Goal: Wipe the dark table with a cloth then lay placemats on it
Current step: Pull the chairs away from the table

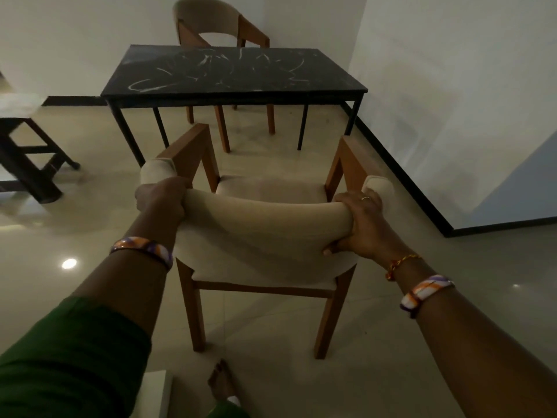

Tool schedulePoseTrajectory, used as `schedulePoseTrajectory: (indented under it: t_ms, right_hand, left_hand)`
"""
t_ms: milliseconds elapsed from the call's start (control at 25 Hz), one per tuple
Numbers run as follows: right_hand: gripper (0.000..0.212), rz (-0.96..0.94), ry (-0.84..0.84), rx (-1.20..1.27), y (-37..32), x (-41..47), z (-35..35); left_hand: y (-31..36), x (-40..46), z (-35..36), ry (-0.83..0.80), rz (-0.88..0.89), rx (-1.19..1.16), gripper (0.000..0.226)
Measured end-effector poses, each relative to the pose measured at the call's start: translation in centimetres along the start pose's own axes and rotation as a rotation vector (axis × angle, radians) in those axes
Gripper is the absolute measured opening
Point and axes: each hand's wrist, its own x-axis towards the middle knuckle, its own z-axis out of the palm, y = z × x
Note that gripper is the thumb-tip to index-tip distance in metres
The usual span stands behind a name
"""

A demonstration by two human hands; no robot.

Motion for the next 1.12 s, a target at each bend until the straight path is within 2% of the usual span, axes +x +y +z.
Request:
schedulePoseTrajectory:
  t_ms: [240,720,840,960,1120]
  right_hand:
    - [0.084,-0.029,0.089,0.065,1.6,3.6,0.2]
    - [0.072,-0.051,-0.008,0.043,3.6,17.4,-1.4]
    - [0.071,-0.053,-0.078,0.001,3.8,19.5,-1.9]
    - [0.075,-0.034,-0.137,-0.094,3.6,20.3,-2.0]
    - [0.082,-0.022,-0.175,-0.221,3.2,20.5,-2.0]
  left_hand:
    - [0.6,2.2,1.6,0.014,0.041,-0.027,0.07]
    - [6.5,8.6,8.6,0.063,-0.002,-0.012,0.064]
    - [7.2,9.6,10.4,0.124,-0.005,-0.016,0.073]
    - [7.2,9.6,11.3,0.184,0.148,0.189,0.08]
    - [5.6,9.2,11.7,0.139,0.568,0.687,0.042]
